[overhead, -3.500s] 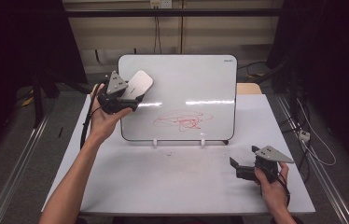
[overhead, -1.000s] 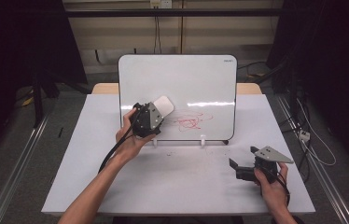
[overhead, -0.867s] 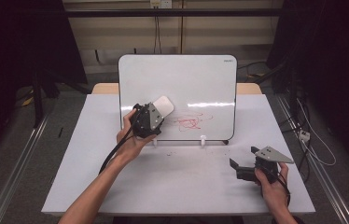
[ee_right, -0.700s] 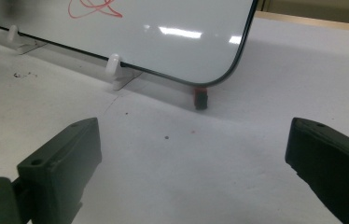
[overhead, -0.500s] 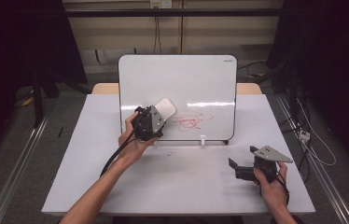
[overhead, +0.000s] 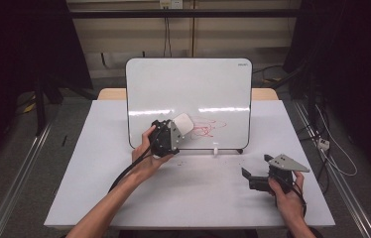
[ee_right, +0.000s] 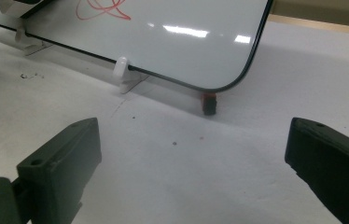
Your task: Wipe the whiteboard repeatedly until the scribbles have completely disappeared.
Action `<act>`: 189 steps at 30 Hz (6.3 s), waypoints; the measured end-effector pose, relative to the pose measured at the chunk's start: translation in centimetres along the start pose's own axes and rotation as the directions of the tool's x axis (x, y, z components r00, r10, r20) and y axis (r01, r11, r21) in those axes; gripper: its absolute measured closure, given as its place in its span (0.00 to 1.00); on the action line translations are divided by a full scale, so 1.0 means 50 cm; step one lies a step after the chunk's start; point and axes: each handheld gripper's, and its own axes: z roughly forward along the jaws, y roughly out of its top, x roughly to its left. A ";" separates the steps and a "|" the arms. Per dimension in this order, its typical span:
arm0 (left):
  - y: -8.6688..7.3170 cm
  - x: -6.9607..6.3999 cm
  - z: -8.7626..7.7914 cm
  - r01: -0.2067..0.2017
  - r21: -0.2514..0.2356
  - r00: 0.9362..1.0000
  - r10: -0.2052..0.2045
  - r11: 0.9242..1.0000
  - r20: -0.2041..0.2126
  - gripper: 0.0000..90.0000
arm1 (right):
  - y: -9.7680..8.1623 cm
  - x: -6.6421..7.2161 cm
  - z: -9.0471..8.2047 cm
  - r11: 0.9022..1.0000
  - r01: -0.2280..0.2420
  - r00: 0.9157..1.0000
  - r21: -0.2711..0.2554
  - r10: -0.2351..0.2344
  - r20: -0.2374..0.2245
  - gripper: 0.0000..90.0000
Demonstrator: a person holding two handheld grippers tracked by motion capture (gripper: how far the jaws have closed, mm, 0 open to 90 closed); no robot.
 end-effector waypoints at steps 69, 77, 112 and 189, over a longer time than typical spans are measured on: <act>0.052 0.049 0.017 0.148 -0.012 0.985 -0.148 0.989 -0.086 0.35 | -0.006 -0.002 -0.015 1.000 -0.006 1.000 0.000 0.006 0.017 0.04; 0.046 -0.006 0.022 0.098 -0.009 0.994 -0.099 0.995 -0.050 0.35 | -0.006 -0.001 -0.016 1.000 -0.006 1.000 -0.002 0.006 0.019 0.04; 0.006 0.031 -0.003 0.121 0.016 0.991 -0.119 0.993 -0.058 0.35 | -0.005 -0.002 -0.014 1.000 -0.003 1.000 0.000 0.003 0.015 0.04; 0.150 -0.046 0.074 0.046 -0.027 0.998 -0.047 0.999 -0.038 0.35 | -0.005 0.002 -0.010 1.000 -0.002 1.000 0.005 0.003 -0.011 0.04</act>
